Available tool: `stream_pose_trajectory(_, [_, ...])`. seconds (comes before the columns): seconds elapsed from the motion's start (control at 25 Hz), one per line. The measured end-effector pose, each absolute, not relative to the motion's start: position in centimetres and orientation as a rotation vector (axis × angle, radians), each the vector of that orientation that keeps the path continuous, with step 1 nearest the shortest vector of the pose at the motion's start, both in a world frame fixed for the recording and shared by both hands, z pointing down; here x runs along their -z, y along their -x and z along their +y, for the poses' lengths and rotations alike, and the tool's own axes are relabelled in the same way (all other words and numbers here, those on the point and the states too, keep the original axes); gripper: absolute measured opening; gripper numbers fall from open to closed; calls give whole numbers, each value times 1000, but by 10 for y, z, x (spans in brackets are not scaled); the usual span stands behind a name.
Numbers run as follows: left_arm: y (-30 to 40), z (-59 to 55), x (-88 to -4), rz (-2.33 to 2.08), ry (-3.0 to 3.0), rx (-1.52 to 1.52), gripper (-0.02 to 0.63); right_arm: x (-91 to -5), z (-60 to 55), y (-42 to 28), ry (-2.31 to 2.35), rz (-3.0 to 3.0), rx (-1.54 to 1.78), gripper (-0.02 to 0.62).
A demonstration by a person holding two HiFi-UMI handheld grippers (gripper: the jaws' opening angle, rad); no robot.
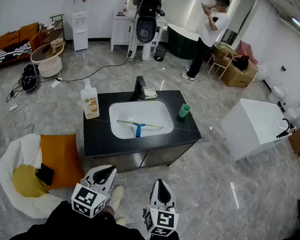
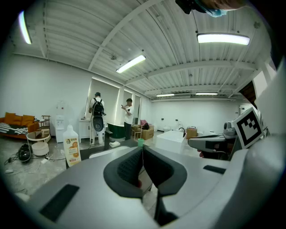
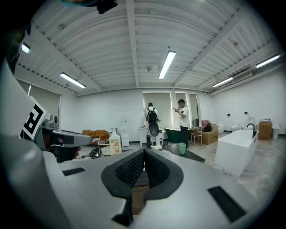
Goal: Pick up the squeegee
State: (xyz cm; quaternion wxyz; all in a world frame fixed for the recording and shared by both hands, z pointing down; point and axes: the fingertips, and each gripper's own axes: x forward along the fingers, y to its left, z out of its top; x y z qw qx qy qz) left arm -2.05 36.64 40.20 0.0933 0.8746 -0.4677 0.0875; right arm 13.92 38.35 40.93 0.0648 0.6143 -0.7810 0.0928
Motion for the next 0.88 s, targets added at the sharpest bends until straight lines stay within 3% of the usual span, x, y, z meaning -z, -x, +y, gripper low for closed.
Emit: stream_pose_trajectory(0.88, [9,242,-406,-1386,-2570,-288,25,-416,255,-149,-1831,-2352,-319,15])
